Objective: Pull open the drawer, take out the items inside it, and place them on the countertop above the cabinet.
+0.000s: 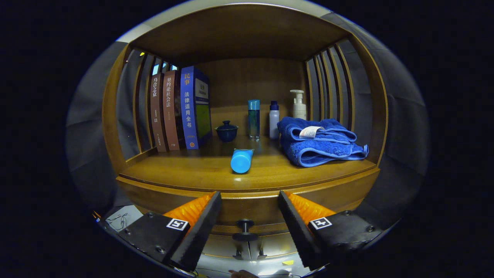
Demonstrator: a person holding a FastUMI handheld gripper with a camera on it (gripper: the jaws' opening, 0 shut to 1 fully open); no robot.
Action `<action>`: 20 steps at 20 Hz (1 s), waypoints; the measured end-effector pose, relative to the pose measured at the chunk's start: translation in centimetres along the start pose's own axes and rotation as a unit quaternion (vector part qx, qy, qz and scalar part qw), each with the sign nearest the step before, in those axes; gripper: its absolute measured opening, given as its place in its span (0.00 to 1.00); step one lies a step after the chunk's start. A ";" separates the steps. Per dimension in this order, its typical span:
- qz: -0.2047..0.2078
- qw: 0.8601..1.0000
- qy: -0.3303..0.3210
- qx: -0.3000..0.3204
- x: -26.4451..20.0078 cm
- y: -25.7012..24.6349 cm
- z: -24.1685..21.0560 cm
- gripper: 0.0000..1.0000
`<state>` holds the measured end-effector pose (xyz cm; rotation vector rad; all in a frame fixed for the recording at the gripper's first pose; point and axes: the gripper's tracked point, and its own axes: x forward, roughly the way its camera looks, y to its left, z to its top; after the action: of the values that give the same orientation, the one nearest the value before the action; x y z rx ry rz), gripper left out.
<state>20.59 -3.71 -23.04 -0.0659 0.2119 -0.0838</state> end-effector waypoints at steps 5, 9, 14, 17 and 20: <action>0.026 0.999 0.020 -0.001 -0.7 0.3 0.5 0.99; 0.034 0.999 -0.015 -0.005 -3.3 0.3 4.6 0.99; 0.064 0.996 -0.058 -0.018 -8.8 1.1 11.6 0.99; 0.070 0.994 -0.080 -0.015 -12.0 1.2 15.2 0.98; 0.077 0.993 -0.092 -0.007 -14.2 1.2 18.1 0.98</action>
<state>10.65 -0.21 -2.55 -0.0699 0.0319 0.0775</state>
